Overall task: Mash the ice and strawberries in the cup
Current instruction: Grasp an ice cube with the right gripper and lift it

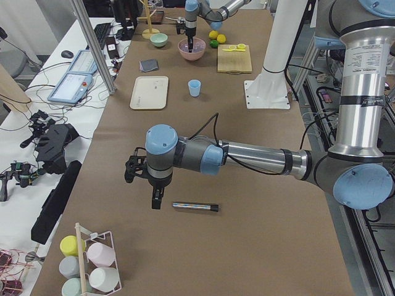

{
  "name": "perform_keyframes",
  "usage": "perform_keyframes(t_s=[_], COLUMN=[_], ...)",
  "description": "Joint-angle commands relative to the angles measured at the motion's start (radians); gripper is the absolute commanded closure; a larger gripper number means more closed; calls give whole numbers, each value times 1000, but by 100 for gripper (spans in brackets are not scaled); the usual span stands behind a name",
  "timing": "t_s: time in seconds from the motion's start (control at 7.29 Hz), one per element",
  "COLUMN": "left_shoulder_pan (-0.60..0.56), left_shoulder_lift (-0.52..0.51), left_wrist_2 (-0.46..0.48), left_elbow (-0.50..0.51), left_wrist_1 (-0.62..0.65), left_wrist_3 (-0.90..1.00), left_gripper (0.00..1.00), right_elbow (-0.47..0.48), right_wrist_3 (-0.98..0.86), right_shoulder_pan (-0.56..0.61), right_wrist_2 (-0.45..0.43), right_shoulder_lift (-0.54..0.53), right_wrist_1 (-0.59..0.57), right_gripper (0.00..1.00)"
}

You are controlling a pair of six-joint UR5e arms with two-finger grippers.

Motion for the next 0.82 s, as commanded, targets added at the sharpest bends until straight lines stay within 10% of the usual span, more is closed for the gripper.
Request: perform_keyframes(t_s=[0.0, 0.14, 0.69], left_shoulder_pan=[0, 0, -2], left_shoulder_lift=[0, 0, 2], left_wrist_2=[-1, -1, 1], left_elbow=[-1, -4, -10], left_wrist_1=[0, 0, 2], left_wrist_3=[-1, -1, 0], left_gripper=[2, 2, 2], right_elbow=[1, 1, 46], right_wrist_3=[-1, -1, 0], right_shoulder_pan=[-2, -2, 21], right_wrist_2=[-3, -3, 13], right_shoulder_lift=[3, 7, 9], right_wrist_1=[0, 0, -13], right_gripper=[85, 100, 100])
